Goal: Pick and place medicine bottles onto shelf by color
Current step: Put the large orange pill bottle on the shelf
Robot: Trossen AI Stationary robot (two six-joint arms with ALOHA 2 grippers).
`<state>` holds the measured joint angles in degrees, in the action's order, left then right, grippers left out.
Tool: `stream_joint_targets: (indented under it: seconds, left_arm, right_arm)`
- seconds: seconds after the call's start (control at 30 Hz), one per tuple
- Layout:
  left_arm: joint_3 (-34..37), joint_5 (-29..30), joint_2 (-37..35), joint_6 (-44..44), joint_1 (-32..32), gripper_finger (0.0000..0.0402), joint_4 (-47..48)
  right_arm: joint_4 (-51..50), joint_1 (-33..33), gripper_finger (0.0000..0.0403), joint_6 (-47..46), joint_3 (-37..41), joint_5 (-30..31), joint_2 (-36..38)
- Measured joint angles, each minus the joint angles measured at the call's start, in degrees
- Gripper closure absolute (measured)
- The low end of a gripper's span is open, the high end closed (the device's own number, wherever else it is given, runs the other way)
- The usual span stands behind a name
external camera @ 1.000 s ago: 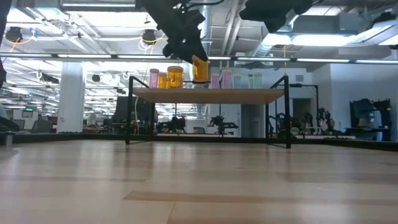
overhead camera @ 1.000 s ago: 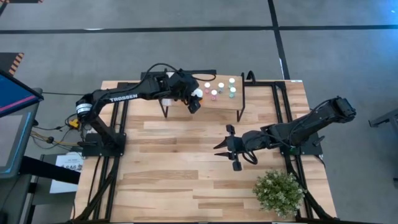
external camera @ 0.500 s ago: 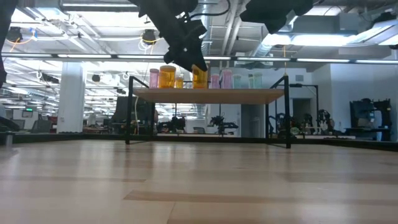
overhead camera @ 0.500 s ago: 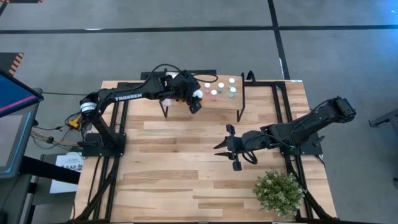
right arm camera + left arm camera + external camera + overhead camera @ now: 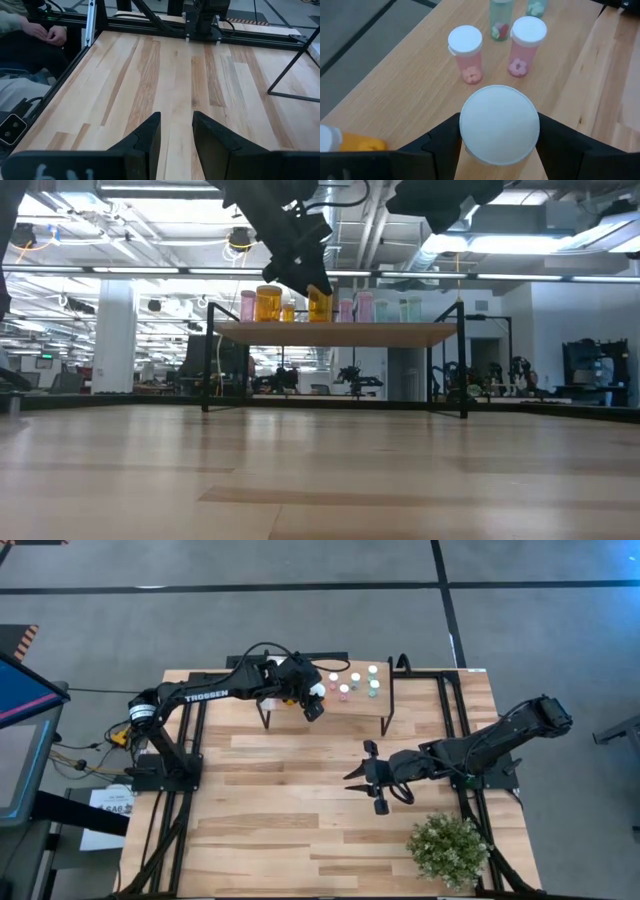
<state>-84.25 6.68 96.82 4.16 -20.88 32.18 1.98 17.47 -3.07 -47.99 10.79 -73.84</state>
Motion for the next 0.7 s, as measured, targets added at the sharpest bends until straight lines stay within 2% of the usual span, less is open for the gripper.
stream_joint_targets:
  seconds: [0.2, 0.7]
  left_arm:
    - [0.0, 0.0, 0.0, -0.11, 0.0, 0.0173, -0.91]
    - [0.0, 0.0, -0.5, 0.0, 0.0, 0.017, -1.98]
  right_arm:
    - [0.0, 0.0, 0.0269, 0.0, 0.0, 0.0, 0.0]
    - [-0.35, 0.16, 0.0269, 0.0, 0.0, -0.02, 0.0]
